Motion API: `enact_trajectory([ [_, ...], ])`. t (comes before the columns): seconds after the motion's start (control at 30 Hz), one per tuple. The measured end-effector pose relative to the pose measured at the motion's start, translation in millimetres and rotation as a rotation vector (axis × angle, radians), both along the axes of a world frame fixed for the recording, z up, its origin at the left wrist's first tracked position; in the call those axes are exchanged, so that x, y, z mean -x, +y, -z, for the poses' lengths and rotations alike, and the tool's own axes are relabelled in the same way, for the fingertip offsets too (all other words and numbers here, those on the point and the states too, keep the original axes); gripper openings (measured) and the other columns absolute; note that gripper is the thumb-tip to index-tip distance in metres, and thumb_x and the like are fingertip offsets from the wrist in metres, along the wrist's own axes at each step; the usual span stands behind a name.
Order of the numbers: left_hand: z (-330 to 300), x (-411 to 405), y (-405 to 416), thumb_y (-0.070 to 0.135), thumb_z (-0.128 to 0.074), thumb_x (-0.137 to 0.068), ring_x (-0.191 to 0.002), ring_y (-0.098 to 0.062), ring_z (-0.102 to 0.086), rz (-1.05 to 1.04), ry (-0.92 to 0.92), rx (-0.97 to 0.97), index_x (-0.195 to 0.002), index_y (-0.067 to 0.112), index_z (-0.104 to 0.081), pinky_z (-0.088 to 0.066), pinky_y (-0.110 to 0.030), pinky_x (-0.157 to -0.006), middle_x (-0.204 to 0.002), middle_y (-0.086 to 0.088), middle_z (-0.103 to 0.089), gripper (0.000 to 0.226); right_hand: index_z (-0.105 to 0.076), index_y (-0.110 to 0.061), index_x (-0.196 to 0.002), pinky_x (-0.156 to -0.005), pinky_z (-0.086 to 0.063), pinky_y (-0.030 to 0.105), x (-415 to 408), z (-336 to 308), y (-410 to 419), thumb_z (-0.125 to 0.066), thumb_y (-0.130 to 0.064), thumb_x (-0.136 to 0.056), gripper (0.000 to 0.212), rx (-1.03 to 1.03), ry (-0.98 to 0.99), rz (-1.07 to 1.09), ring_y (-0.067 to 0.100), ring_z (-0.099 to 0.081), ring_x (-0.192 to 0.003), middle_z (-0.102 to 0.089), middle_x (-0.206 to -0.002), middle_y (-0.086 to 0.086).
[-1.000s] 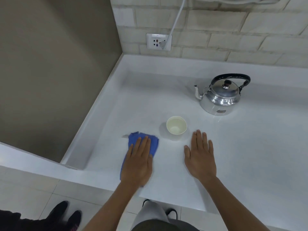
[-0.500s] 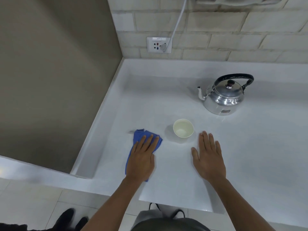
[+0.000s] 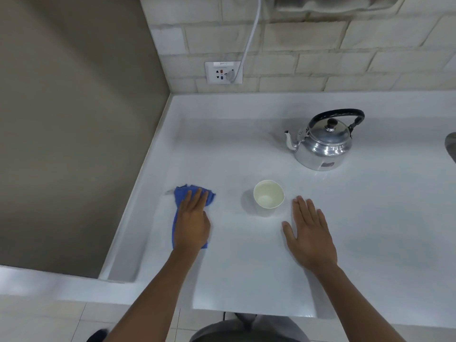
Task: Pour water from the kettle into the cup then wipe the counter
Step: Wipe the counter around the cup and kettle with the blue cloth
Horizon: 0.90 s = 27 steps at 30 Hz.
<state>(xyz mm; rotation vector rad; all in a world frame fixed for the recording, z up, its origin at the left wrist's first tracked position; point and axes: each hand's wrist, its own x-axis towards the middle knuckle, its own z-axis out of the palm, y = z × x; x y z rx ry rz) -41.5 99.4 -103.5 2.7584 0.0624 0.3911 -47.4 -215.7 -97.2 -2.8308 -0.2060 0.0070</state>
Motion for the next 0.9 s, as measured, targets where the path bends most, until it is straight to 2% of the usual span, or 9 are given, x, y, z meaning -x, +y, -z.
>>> enact_trajectory([
  [0.13,-0.6,-7.6,-16.4,-0.009,-0.041,-0.083,-0.134,-0.035,-0.054,0.197,-0.043,-0.017,-0.134,0.001,-0.065,-0.03,-0.033,-0.12,-0.136,-0.015,-0.066,0.056,-0.038,-0.011,-0.151,-0.119,-0.021,0.039,-7.6,-2.5,2.5,-0.031,-0.038,-0.097,0.061,-0.073,-0.084,0.04,0.023,-0.026,-0.149,-0.035,-0.159,0.002],
  [0.2,2.1,6.7,-30.9,-0.012,-0.048,-0.078,-0.138,-0.031,-0.05,0.303,-0.006,-0.021,-0.138,0.003,-0.062,-0.022,-0.03,-0.122,-0.142,-0.012,-0.062,0.063,-0.059,-0.008,-0.134,-0.105,-0.038,0.041,-15.9,-6.5,0.7,-0.034,-0.027,-0.094,0.051,-0.1,-0.177,0.072,0.03,-0.05,-0.132,-0.058,-0.141,0.008],
  [0.27,6.0,39.1,-40.5,-0.009,-0.054,-0.083,-0.143,-0.028,-0.045,0.426,-0.011,0.001,-0.145,0.01,-0.056,-0.024,-0.032,-0.123,-0.15,-0.007,-0.055,0.064,-0.066,-0.007,-0.124,-0.095,-0.047,0.041,-28.7,-9.4,-3.6,-0.035,-0.024,-0.092,0.047,-0.151,-0.223,0.085,0.034,-0.059,-0.116,-0.067,-0.126,0.01],
  [0.37,10.6,77.3,-14.1,0.012,-0.042,-0.107,-0.146,-0.019,-0.039,0.584,-0.027,0.011,-0.15,0.012,-0.047,-0.022,-0.03,-0.125,-0.154,-0.001,-0.049,0.043,-0.067,-0.007,-0.122,-0.094,-0.05,0.041,-46.1,-9.9,-6.5,-0.042,-0.018,-0.091,0.041,-0.194,-0.225,0.09,0.035,-0.059,-0.111,-0.068,-0.122,0.01],
  [0.43,8.3,72.0,14.6,0.018,-0.032,-0.111,-0.146,-0.021,-0.04,0.483,-0.042,-0.001,-0.149,0.009,-0.047,-0.02,-0.03,-0.126,-0.155,-0.004,-0.048,0.041,-0.068,-0.006,-0.121,-0.095,-0.05,0.04,-54.7,-8.2,-6.8,-0.043,-0.015,-0.09,0.041,-0.176,-0.266,0.037,0.034,-0.06,-0.111,-0.068,-0.122,0.011],
  [0.6,-8.0,-8.7,-0.4,0.008,-0.028,-0.091,-0.138,-0.029,-0.046,0.092,0.073,-0.025,-0.137,-0.002,-0.061,-0.025,-0.035,-0.122,-0.138,-0.017,-0.064,0.057,-0.062,-0.009,-0.131,-0.108,-0.037,0.032,-80.5,-3.9,-3.4,-0.034,-0.022,-0.092,0.05,-0.171,-0.236,-0.108,0.024,-0.051,-0.129,-0.059,-0.138,0.007],
  [0.7,-7.2,-20.4,-47.1,0.008,-0.029,-0.085,-0.137,-0.033,-0.054,0.13,0.088,-0.059,-0.137,0.003,-0.062,-0.044,-0.048,-0.113,-0.141,-0.013,-0.063,0.063,-0.057,-0.009,-0.138,-0.115,-0.032,0.032,-85.7,0.3,-3.1,-0.035,-0.02,-0.094,0.05,-0.189,-0.174,-0.121,0.023,-0.045,-0.137,-0.053,-0.146,0.006],
  [0.8,-8.9,26.0,-66.9,0.006,-0.035,-0.087,-0.14,-0.029,-0.05,0.273,0.089,-0.105,-0.14,0.006,-0.062,-0.028,-0.036,-0.122,-0.147,-0.008,-0.058,0.059,-0.054,-0.009,-0.14,-0.117,-0.032,0.035,-87.0,3.7,-4.5,-0.036,-0.019,-0.095,0.05,-0.201,-0.151,-0.135,0.022,-0.041,-0.14,-0.05,-0.149,0.005],
  [0.9,-16.1,64.8,-43.2,0.006,-0.039,-0.093,-0.145,-0.025,-0.043,0.211,0.053,-0.074,-0.143,0.006,-0.059,-0.022,-0.032,-0.125,-0.151,-0.006,-0.054,0.054,-0.056,-0.009,-0.138,-0.116,-0.036,0.037,-86.0,5.0,-4.2,-0.033,-0.022,-0.096,0.05,-0.203,-0.161,-0.127,0.022,-0.042,-0.14,-0.051,-0.147,0.005],
])
